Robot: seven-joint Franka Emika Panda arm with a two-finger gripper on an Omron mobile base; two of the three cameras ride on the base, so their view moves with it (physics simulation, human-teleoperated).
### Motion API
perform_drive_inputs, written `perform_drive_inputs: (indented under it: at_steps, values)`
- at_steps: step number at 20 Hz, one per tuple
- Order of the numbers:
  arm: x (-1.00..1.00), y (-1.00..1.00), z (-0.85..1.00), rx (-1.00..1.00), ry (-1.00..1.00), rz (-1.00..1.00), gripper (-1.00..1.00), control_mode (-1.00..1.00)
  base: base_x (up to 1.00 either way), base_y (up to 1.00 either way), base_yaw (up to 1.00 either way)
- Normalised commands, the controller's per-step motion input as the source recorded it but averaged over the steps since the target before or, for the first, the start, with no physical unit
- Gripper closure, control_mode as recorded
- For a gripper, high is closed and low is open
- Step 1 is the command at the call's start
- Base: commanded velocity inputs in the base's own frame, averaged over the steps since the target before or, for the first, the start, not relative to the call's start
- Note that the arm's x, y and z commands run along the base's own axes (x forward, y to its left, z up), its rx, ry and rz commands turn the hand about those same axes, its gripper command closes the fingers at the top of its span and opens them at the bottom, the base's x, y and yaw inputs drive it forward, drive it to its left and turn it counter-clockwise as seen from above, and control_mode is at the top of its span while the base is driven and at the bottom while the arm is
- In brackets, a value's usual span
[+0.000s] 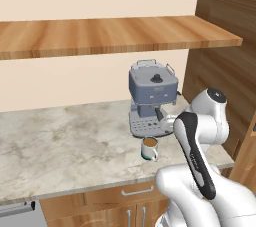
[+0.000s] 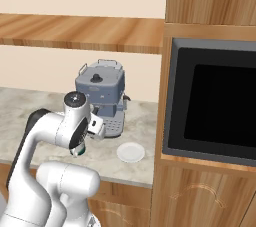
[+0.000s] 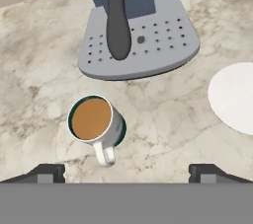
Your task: Take a sugar cube from the saucer and place it inside the coffee. Then, grab milk from the fridge and place it next to the coffee on the counter to sweeten the coffee.
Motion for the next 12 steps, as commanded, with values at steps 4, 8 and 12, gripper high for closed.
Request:
perform_drive_inputs:
  at_steps: [4, 8, 12]
  values:
    - [0.00, 0.00, 0.00, 0.00, 0.00, 0.00, -1.00, 1.00, -0.42, 0.00, 0.00]
    - [0.00, 0.00, 0.00, 0.00, 0.00, 0.00, -1.00, 1.00, -0.74, 0.00, 0.00]
    - [0.00, 0.00, 0.00, 0.00, 0.00, 0.00, -1.00, 1.00, -0.62, 0.01, 0.06]
